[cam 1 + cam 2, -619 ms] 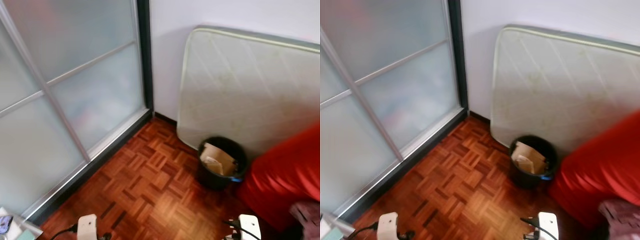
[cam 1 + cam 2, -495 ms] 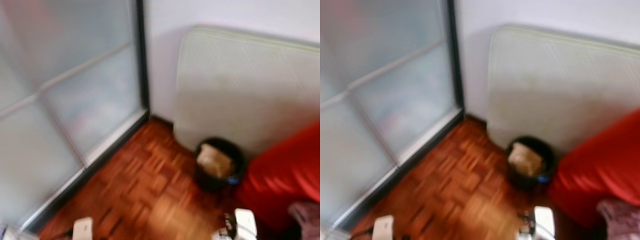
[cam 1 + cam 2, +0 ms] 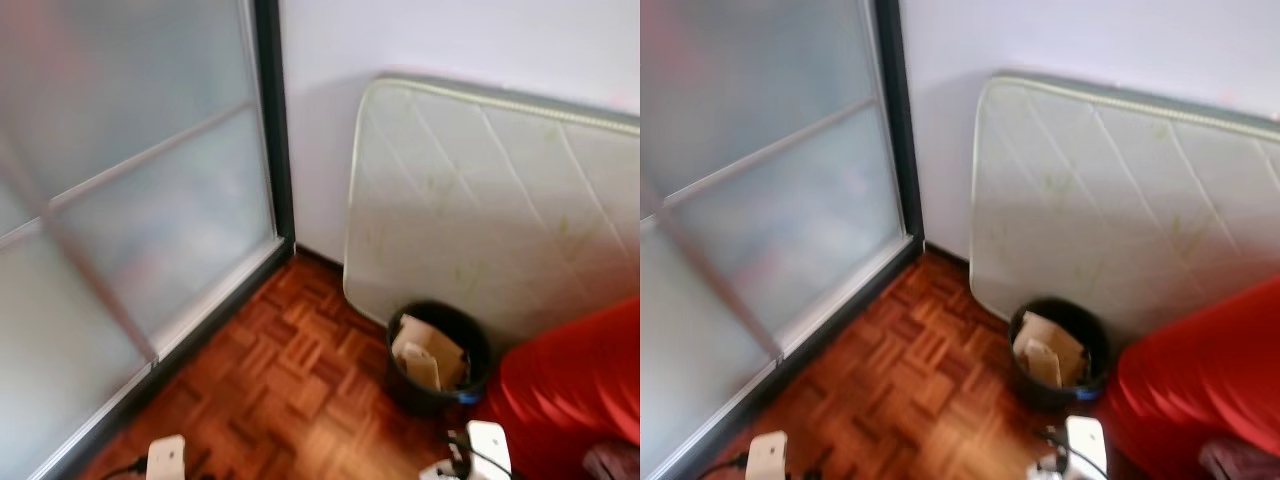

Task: Clean up the room

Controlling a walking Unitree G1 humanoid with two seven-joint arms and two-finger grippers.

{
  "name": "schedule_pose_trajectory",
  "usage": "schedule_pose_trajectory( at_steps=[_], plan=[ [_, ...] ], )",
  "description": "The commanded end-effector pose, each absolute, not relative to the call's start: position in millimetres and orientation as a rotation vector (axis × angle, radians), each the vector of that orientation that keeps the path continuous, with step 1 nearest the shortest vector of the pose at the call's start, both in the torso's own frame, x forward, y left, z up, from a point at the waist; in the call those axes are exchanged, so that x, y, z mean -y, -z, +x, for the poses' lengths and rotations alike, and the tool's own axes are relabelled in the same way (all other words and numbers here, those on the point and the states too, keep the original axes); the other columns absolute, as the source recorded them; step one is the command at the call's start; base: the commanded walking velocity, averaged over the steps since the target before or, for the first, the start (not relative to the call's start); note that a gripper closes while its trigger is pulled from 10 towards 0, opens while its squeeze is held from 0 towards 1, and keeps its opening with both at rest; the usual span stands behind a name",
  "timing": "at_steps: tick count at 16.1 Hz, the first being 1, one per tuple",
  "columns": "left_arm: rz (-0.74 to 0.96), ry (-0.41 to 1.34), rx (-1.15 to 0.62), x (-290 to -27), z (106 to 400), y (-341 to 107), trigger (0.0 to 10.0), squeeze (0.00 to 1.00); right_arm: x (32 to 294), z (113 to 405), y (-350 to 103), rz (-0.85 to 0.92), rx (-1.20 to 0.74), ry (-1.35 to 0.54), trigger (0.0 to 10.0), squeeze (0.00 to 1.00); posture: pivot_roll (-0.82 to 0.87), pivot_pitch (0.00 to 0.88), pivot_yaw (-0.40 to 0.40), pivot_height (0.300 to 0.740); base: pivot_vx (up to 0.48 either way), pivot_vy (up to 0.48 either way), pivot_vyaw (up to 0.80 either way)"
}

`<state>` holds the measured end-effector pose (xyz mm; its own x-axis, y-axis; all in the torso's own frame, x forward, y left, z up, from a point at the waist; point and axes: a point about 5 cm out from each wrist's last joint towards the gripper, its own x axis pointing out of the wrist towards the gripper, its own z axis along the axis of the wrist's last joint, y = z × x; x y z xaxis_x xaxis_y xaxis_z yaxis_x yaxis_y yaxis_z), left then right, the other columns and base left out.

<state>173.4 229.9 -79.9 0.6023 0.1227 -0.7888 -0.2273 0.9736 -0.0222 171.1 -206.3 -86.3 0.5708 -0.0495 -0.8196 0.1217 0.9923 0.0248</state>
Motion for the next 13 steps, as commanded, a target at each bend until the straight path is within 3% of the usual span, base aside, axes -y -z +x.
schedule_pose_trajectory(
  at_steps=[1, 9, 13],
  plan=[
    [-0.132, -0.188, -0.908, -224.1, 174.8, 80.7, 10.0, 0.0, 214.1, 167.1, 86.7, 0.066, -0.969, 0.115, 10.0, 0.0, -0.01, 0.0, 0.007, 0.74, 0.375, 0.0, 0.0],
    [-0.135, -0.191, -0.907, -224.4, 175.1, 80.5, 10.0, 0.0, 214.8, 166.8, 86.8, 0.087, -0.967, 0.143, 10.0, 0.0, -0.01, 0.0, 0.004, 0.74, 0.373, 0.0, 0.0],
    [-0.137, -0.193, -0.906, -224.3, 175.4, 80.4, 10.0, 0.0, 214.3, 167.9, 86.2, 0.093, -0.958, 0.132, 10.0, 0.0, 0.0, 0.0, 0.003, 0.74, 0.372, 0.0, -0.6]
  ],
)
